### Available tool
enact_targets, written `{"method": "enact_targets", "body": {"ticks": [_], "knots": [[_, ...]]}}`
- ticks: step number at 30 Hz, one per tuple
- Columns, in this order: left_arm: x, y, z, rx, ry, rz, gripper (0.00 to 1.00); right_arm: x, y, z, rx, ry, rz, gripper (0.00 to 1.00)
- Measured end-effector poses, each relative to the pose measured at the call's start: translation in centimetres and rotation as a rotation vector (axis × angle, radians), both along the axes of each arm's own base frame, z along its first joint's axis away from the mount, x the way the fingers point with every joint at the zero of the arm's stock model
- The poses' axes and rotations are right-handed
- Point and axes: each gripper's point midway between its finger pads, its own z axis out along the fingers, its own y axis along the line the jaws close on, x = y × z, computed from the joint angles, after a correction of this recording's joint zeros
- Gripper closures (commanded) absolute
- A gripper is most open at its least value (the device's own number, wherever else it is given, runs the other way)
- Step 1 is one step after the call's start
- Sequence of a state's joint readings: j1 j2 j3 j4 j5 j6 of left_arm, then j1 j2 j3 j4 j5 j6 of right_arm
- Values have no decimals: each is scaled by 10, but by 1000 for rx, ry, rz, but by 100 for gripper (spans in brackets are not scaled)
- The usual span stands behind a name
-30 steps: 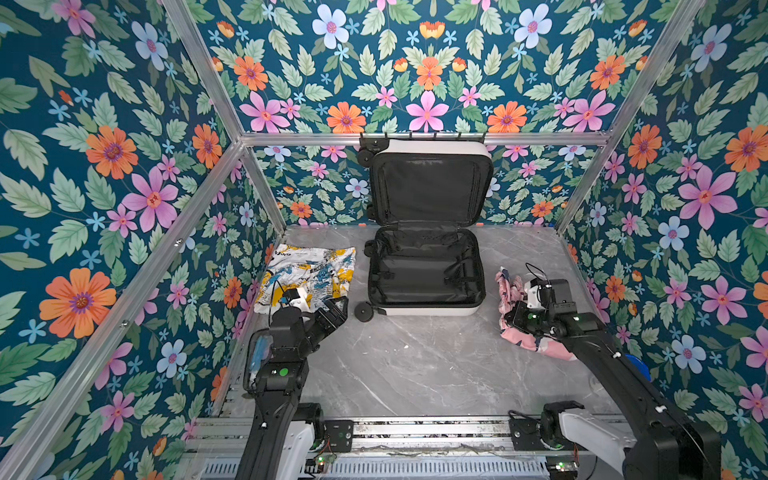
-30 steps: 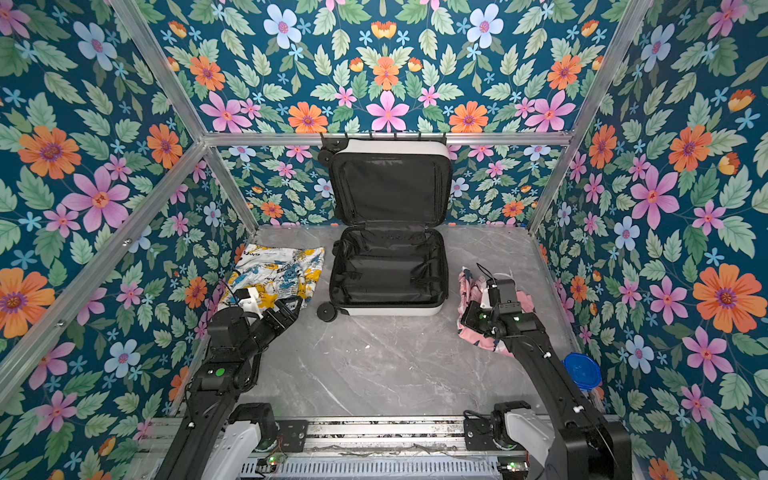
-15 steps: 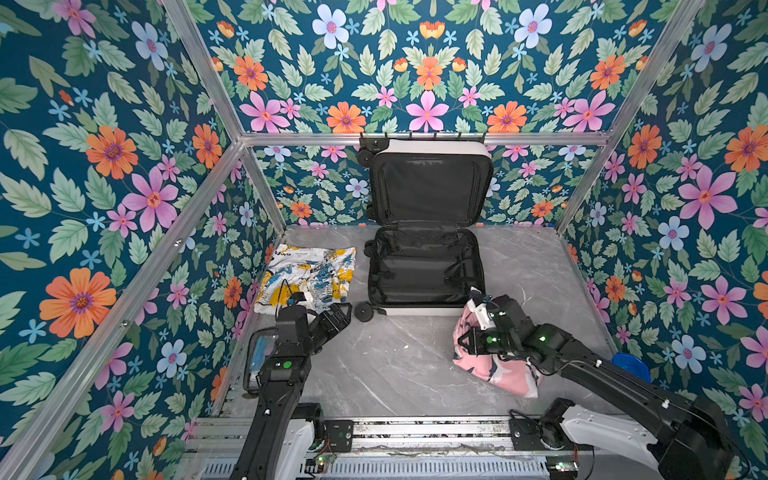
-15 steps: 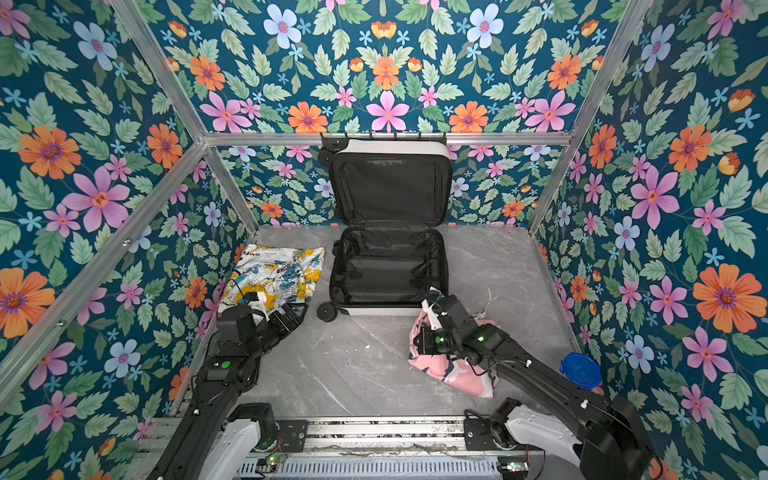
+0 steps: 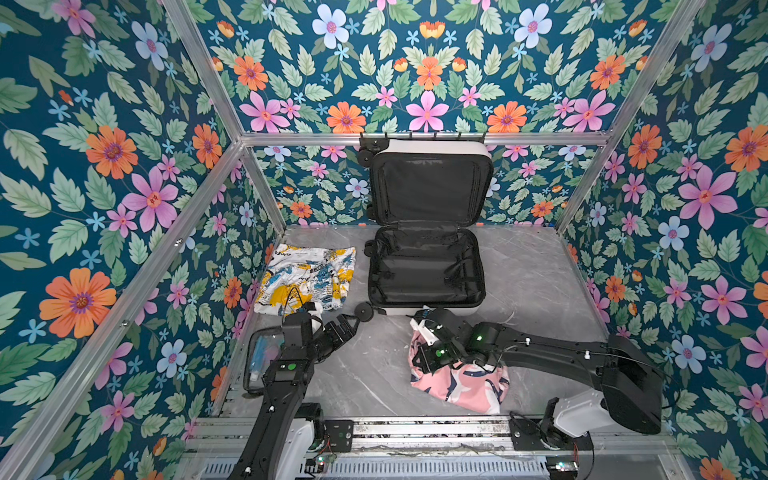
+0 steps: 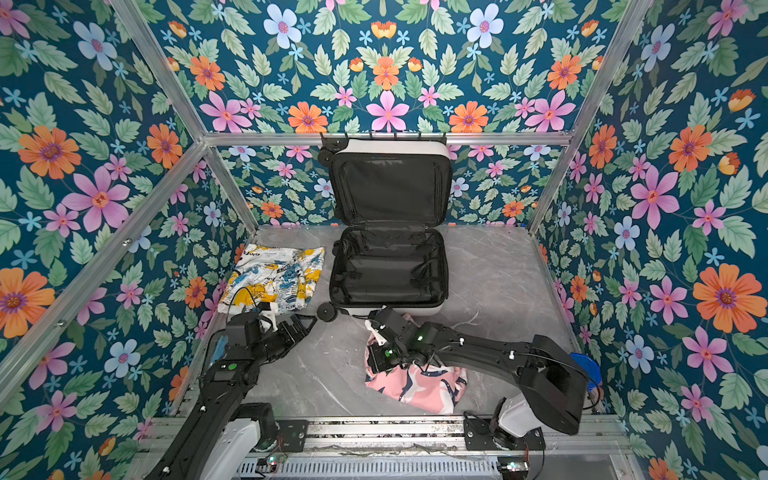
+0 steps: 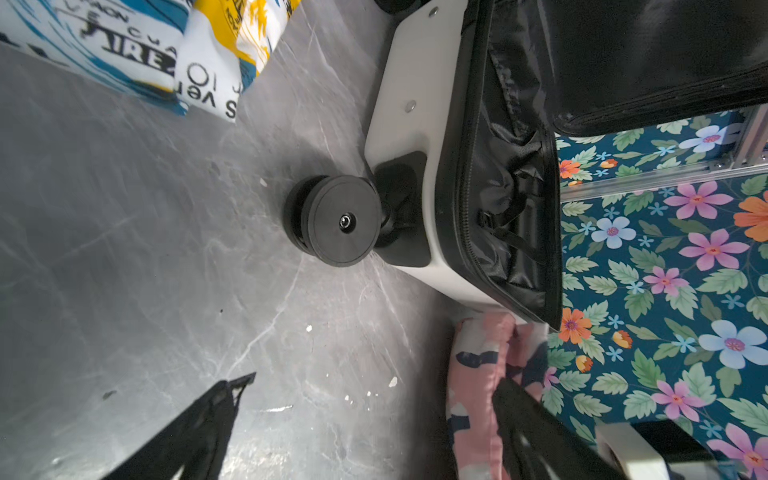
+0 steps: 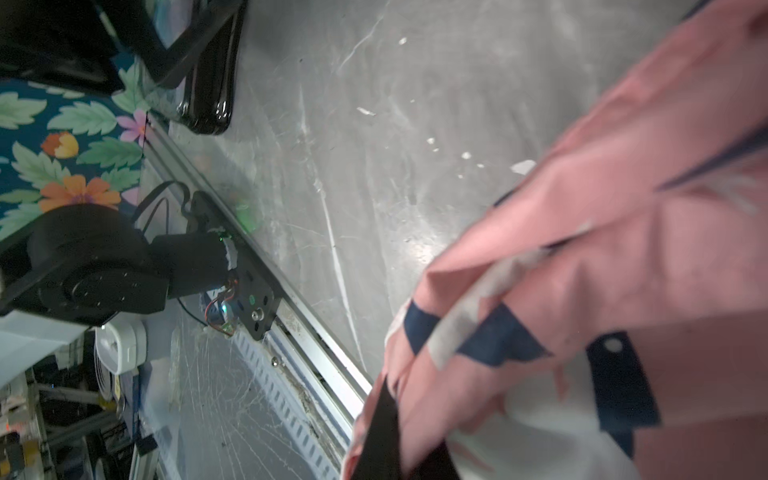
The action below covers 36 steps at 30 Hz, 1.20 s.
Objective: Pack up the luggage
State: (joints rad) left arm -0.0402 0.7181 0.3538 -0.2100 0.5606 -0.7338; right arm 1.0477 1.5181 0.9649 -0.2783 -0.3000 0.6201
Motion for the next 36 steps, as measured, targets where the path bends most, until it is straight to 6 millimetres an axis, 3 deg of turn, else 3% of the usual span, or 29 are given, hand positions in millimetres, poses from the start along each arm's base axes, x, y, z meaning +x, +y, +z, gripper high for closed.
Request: {"method": "enact_targets", "body": {"ticks": [4, 5, 7, 11, 13, 18, 21, 25, 31, 34, 36], "knots": [[-5, -4, -13, -18, 30, -22, 1, -13, 21, -1, 6, 19, 85, 100], [-6, -5, -16, -28, 40, -25, 1, -13, 23, -2, 4, 21, 94, 93], [-8, -8, -21, -44, 60, -31, 0, -12, 25, -4, -8, 29, 100, 65], [-11, -12, -26, -63, 74, -55, 0, -11, 23, 1, -13, 14, 93, 39], [-14, -15, -28, -71, 78, -68, 0, -10, 20, 11, -4, 3, 80, 33], [-26, -21, -35, -81, 81, -100, 0, 12, 8, 43, 45, -53, -12, 30], [-34, -27, -38, -75, 80, -129, 0, 40, -29, 47, 29, -46, -163, 29], [-44, -41, -43, -36, 92, -187, 0, 66, -115, 27, -48, -1, -441, 24], [-62, -73, -66, 53, 147, -316, 0, 57, -223, -14, -126, 99, -760, 20], [-60, -85, -68, 68, 124, -341, 1, 40, -249, -41, -148, 182, -842, 20], [-55, -87, -68, 71, 101, -335, 1, 29, -252, -56, -155, 233, -844, 20]]}}
